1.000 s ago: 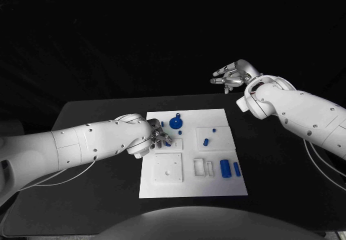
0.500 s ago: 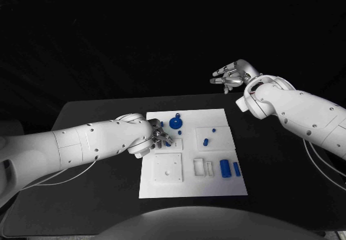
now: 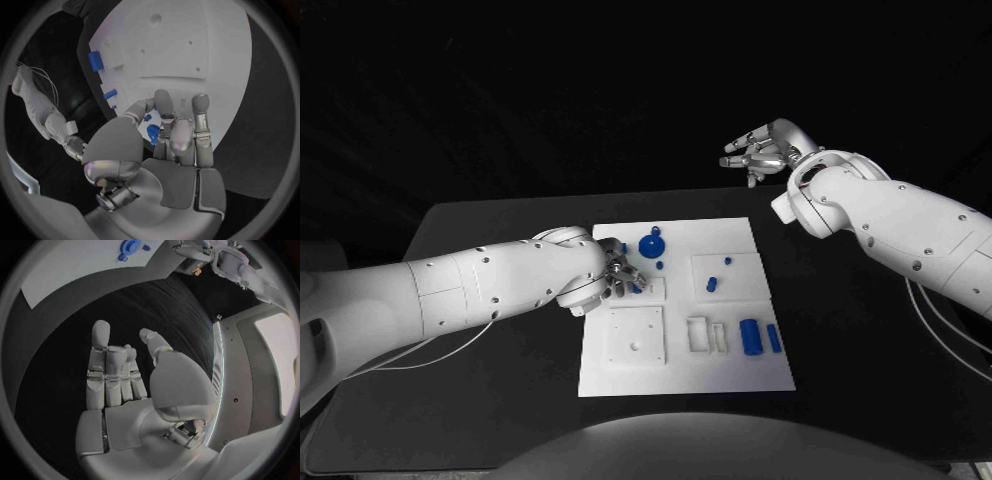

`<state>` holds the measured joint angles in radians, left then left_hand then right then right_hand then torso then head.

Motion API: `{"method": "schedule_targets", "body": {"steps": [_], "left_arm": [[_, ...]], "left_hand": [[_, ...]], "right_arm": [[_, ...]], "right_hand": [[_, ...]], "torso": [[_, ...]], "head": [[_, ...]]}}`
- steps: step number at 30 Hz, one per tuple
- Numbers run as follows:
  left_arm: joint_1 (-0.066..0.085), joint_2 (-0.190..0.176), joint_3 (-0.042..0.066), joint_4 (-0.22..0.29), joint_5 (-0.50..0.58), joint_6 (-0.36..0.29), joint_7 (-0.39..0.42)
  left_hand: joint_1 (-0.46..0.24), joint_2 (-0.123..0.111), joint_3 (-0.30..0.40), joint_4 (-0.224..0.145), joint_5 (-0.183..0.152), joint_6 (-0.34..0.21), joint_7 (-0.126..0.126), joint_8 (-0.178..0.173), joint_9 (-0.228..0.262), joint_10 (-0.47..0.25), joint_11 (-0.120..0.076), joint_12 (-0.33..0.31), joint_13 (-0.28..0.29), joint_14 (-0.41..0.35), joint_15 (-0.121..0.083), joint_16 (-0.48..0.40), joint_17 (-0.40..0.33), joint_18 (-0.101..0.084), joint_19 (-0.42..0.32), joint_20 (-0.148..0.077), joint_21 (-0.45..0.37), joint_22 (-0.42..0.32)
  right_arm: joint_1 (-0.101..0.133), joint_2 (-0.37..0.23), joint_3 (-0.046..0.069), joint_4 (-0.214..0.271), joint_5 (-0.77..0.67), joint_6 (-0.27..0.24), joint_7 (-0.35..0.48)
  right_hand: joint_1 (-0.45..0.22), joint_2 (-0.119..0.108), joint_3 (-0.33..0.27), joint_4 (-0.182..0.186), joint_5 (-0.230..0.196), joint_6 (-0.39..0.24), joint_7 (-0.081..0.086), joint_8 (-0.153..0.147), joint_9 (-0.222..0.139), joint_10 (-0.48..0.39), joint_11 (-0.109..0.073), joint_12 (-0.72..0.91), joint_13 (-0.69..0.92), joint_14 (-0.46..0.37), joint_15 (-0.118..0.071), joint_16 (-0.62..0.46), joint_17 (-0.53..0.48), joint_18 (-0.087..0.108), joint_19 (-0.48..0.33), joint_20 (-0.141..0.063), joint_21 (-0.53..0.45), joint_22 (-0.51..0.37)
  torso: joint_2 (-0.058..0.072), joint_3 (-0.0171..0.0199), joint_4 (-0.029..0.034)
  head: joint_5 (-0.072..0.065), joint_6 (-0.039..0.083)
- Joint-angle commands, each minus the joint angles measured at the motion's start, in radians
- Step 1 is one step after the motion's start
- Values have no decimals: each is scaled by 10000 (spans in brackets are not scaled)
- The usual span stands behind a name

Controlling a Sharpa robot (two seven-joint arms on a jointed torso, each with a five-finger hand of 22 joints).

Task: Assemble the parts on the task board

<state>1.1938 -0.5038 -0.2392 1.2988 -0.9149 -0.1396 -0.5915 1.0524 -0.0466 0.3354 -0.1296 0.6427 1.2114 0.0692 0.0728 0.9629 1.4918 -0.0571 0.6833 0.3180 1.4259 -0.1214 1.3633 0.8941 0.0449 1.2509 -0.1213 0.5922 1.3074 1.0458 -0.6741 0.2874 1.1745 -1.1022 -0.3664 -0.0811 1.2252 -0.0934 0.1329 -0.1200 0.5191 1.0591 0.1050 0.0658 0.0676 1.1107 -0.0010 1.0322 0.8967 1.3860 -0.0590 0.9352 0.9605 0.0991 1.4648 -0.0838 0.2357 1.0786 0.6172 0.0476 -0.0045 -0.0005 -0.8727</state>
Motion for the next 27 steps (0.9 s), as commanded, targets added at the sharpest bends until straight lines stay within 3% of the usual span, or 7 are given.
{"method": "schedule_targets", "body": {"steps": [1, 10, 20, 23, 27], "left_arm": [[-51, 103, -21, 44, 7, 298, 76], [-56, 186, -21, -67, -117, 320, 97], [-99, 259, -20, -159, -144, 596, 49], [-107, 267, -20, -181, -147, 597, 46], [-113, 262, -20, -185, -149, 598, 62]], "left_hand": [[91, 178, 660, -652, -166, 1846, -1203, 14, 16, 230, -331, 73, -18, 13, -33, 55, 16, 146, -20, 61, 48, 181], [133, 189, 621, -579, -274, 1822, -1200, 1, 66, 230, -328, 74, -59, 5, -32, 42, -6, 157, -16, 74, 30, 181], [232, 158, 513, -429, -631, 1766, -1190, -10, 82, 229, -314, 20, -127, -49, -29, -41, -149, 153, -39, 88, -33, 175], [275, 135, 447, -344, -790, 1761, -1194, -2, 92, 230, -312, 13, -136, -56, -30, -53, -167, 153, -34, 95, -49, 178], [340, 34, 282, -216, -1257, 1749, -1207, 3, 122, 230, -312, 3, -147, -72, -29, -85, -230, 153, -34, 113, -86, 173]], "right_arm": [[-3, 13, 6, 2, -18, 111, 51], [-3, 16, 6, 6, -18, 116, 54], [-3, 10, 6, 16, -18, 122, 56], [-3, 10, 6, 17, -18, 122, 58], [-3, 9, 6, 17, -18, 120, 62]], "right_hand": [[-85, -43, 59, 5, 56, 59, -19, -34, -8, -66, 17, -29, -14, -8, -62, -40, -3, 81, 337, -14, 10, -17], [-94, -45, 64, 5, 79, 58, -19, -34, -8, -64, 17, -30, -14, -5, -63, -37, 0, 82, 340, -15, 11, -19], [-97, -46, 64, 6, 83, 56, -18, -34, -8, -67, 17, -33, -18, -7, -63, -40, -3, 81, 339, -15, 10, -20], [-106, -48, 62, 11, 93, 53, -18, -34, -8, -74, 17, -42, -27, -10, -62, -49, -10, 81, 337, -14, 8, -23], [-106, -48, 62, 11, 93, 53, -18, -34, -8, -74, 17, -42, -27, -10, -62, -49, -10, 81, 337, -14, 8, -23]], "torso": [[0, 2, -4], [6, 1, -8], [-1, 1, -3], [2, 1, -1], [-1, -1, -2]], "head": [[-8, 1], [-31, 1], [-70, 1], [-63, 1], [-78, 1]]}}
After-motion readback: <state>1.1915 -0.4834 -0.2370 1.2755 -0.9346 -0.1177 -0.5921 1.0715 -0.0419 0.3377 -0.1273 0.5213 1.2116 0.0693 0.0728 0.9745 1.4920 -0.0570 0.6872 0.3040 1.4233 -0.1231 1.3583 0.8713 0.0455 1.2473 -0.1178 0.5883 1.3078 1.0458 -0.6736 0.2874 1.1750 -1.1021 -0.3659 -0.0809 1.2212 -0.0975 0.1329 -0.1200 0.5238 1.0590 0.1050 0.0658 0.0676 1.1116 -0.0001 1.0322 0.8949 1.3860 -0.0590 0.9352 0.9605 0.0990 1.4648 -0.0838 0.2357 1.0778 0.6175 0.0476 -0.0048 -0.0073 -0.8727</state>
